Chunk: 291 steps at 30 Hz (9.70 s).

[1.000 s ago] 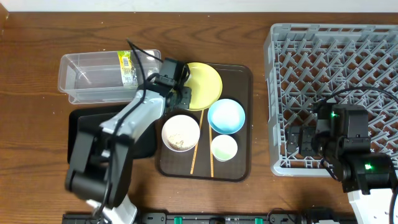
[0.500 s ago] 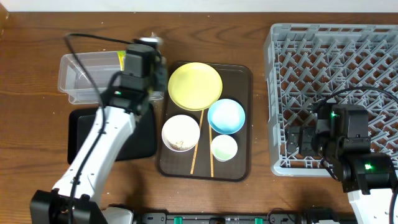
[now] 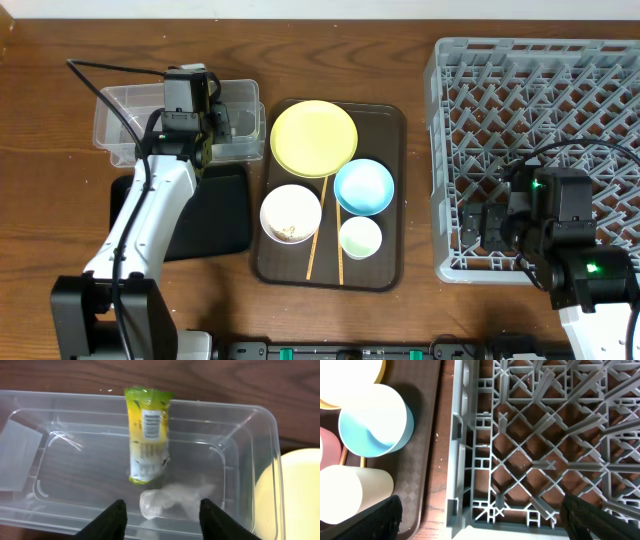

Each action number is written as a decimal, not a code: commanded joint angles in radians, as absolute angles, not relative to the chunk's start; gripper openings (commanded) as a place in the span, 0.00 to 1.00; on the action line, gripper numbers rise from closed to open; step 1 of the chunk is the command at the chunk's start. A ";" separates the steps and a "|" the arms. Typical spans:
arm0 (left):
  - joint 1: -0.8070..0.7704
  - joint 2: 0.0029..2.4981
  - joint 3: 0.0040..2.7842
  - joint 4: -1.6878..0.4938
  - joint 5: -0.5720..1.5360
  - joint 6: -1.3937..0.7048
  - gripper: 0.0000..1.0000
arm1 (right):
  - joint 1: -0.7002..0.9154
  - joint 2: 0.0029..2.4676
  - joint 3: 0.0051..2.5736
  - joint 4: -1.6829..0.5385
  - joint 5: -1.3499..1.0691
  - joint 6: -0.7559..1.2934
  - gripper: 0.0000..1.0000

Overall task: Sort waste into correct bins and load items into the dishwasher rack
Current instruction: 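Carry the tissue left and release it into the clear bin, then grasp the rim of the pink rice bowl with the left gripper, then tip the pink bowl over the black tray to pour out the rice, then return the empty pink bowl to the brown tray, then grasp the white cup with the left gripper and lift it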

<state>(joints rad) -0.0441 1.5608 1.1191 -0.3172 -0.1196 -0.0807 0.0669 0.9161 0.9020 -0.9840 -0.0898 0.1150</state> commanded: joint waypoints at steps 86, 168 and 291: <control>-0.400 1.341 1.144 -0.827 0.173 -0.311 0.06 | 0.085 0.915 0.921 -1.003 -0.094 0.126 0.99; 0.658 1.745 1.034 -1.023 1.523 0.089 0.06 | 0.085 0.916 0.921 -1.011 -0.094 0.126 0.99; -0.695 1.625 1.038 -0.659 0.403 -0.126 0.28 | 0.085 0.916 0.921 -1.023 -0.094 0.126 0.99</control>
<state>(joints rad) -0.6922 1.6146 1.0389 -0.6697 0.4118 -0.1101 0.0669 0.9161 0.9024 -1.0195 -0.0902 0.1150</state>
